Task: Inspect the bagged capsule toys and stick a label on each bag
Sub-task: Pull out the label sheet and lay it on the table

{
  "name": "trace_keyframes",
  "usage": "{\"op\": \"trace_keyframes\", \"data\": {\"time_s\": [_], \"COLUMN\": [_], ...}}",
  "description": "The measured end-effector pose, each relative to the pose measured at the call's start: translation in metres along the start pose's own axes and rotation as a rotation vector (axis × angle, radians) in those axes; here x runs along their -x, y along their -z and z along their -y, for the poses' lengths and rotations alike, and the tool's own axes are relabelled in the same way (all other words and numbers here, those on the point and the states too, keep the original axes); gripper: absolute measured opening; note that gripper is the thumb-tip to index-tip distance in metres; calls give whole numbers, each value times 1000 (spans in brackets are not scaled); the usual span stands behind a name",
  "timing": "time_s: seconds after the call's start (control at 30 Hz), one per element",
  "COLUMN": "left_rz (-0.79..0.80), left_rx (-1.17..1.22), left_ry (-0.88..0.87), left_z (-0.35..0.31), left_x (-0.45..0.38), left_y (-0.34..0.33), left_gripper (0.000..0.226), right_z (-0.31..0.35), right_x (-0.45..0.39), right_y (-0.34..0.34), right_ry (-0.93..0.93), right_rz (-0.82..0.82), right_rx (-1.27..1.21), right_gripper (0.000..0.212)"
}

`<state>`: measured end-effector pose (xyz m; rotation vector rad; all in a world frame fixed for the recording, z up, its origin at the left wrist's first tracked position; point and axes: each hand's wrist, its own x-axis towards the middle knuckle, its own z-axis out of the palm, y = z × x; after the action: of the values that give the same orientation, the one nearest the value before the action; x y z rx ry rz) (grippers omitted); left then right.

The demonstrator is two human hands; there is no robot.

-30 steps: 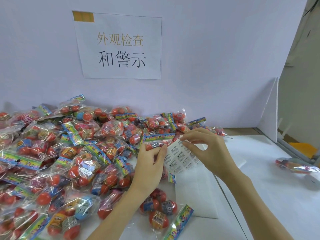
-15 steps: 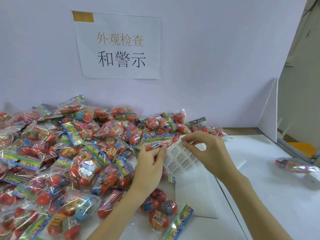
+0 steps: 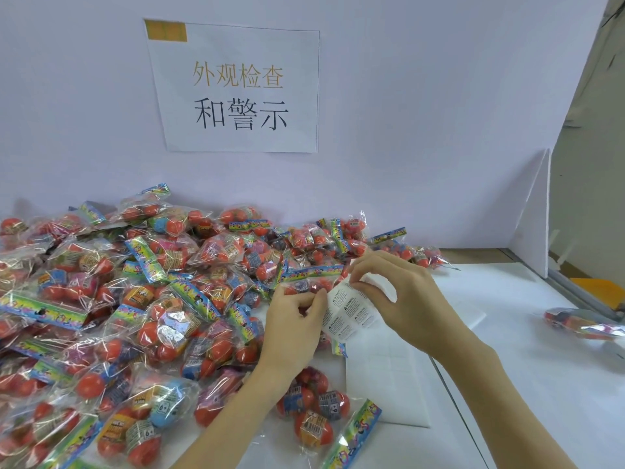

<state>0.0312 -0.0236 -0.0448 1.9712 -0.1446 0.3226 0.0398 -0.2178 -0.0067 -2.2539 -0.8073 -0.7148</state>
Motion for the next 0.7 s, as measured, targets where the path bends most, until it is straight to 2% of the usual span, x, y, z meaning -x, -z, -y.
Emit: {"op": "trace_keyframes", "data": {"time_s": [0.1, 0.2, 0.3, 0.33, 0.37, 0.43, 0.5, 0.57, 0.7], "left_rz": [-30, -37, 62, 117, 160, 182, 155, 87, 58], "left_rx": [9, 27, 12, 12, 61, 366, 557, 504, 394], "left_ry": [16, 3, -140, -177, -189, -79, 21, 2, -116], "left_z": [2, 1, -2, -6, -11, -21, -23, -20, -6], "left_x": [0, 2, 6, 9, 11, 13, 8, 2, -9], "left_y": [-2, -2, -2, -2, -2, 0, 5, 15, 27], "left_gripper": [52, 44, 35, 35, 37, 44, 44, 29, 51], "right_z": [2, 10, 16, 18, 20, 22, 21, 20, 19], "right_x": [0, -3, -5, -6, -7, -8, -9, -8, -6], "right_y": [6, 7, 7, 7, 7, 7, 6, 5, -1], "right_ry": [-119, -164, -217, -264, -325, -432, -471, -500, -532], "right_rz": [44, -67, -169, -188, -194, -193, -204, -181, -156], "right_rx": [-92, -260, -584, -704, -827, -1043, -1053, -980, -853], "right_gripper": [12, 14, 3, 5, 11, 14, 12, 9, 18]}}
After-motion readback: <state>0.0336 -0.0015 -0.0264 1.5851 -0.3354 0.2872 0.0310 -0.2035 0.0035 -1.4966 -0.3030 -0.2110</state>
